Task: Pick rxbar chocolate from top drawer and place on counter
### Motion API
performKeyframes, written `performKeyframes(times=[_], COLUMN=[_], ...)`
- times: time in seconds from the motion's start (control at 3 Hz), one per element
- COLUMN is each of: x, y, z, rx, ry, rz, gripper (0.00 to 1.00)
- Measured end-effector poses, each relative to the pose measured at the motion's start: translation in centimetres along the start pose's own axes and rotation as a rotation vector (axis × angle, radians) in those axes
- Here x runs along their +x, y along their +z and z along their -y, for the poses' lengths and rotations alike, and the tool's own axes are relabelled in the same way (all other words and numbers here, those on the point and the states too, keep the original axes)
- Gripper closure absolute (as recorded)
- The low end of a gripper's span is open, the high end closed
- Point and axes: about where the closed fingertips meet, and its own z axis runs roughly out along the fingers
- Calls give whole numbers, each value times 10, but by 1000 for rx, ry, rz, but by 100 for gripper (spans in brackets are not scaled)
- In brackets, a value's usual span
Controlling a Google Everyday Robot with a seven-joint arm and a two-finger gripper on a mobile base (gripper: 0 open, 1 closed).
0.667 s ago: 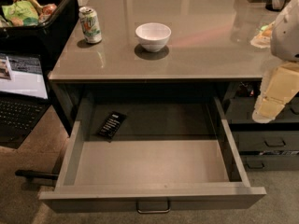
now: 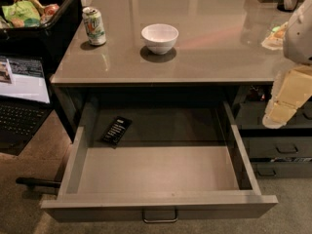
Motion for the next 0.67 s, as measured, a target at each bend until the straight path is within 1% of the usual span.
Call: performKeyframes(times=[0.33,0.67], x=[-1,-8], y=[24,93], z=[-9,-34], rx=[-13,-75], ry=[37,102], rz=[42,134], gripper=[0,0])
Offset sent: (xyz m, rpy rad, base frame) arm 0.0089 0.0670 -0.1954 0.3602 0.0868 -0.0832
